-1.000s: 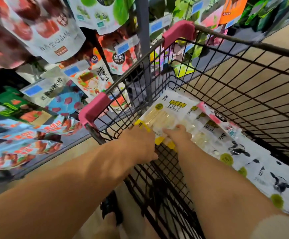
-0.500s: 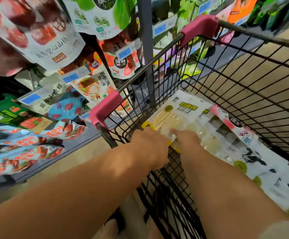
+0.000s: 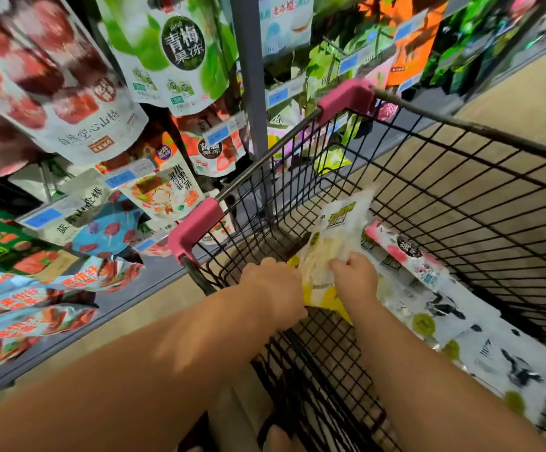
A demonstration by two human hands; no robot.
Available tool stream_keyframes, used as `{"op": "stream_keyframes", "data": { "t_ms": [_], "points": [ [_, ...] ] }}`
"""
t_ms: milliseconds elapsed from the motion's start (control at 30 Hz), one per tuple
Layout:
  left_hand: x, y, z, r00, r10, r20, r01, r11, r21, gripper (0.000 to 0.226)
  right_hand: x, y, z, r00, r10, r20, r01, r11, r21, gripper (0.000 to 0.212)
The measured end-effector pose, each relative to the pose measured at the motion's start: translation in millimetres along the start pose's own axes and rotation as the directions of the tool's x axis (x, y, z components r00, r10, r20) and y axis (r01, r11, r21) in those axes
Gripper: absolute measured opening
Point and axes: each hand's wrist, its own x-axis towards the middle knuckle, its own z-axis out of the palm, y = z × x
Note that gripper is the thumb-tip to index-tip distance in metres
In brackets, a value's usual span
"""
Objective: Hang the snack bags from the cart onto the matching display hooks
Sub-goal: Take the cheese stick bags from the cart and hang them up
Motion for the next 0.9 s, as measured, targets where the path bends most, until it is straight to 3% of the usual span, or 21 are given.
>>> {"op": "stream_keyframes", "data": {
  "t_ms": [133,267,367,467,600,667,800,900],
  "points": [
    [-2.7,1.8,-3.3,0.993,-0.050,-0.105,0.037,0.992,-0.123,0.061,-27.9,-13.2,-47.2,0.998,-0.054,0.020,0.051,0.992,0.115,0.016],
    [-2.5,-2.6,-5.2,0.977,-0.120,-0.178,0.033,0.904,-0.427,0.059,-54.2,-46.3,-88.3,0.993,-0.096,0.071,0.069,0.946,0.318,0.043],
    [-14.8,-1.9,-11.6,0.964,-0.115,-0.240,-0.096,0.691,-0.717,0.044,-72.0,-67.1,-118.1,0.986,-0.130,0.107,0.075,0.906,0.416,0.026],
    [-30.0,-1.3,-18.6,0.948,-0.005,-0.318,-0.276,0.483,-0.831,0.029,-85.8,-80.2,-141.2,0.979,-0.170,0.114,0.101,0.887,0.451,0.006],
    [-39.2,-5.4,-29.1,0.953,0.057,-0.296,-0.291,-0.091,-0.953,0.037,-102.7,-87.1,-161.5,0.969,-0.202,0.144,0.106,0.862,0.497,0.012],
    [-46.8,-3.3,-36.1,0.953,0.115,-0.280,-0.239,-0.280,-0.930,0.040,-113.3,-88.7,-169.1,0.956,-0.226,0.184,0.106,0.858,0.503,0.008],
    [-67.3,2.2,-45.3,0.960,0.125,-0.250,-0.181,-0.404,-0.897,0.031,-130.5,-93.9,-183.9,0.925,-0.296,0.238,0.146,0.855,0.497,0.013],
    [-88.5,-5.8,-52.4,0.942,0.069,-0.328,-0.275,-0.398,-0.875,0.056,-139.7,-110.2,-190.1,0.883,-0.383,0.271,0.239,0.864,0.443,0.015]
  ]
}}
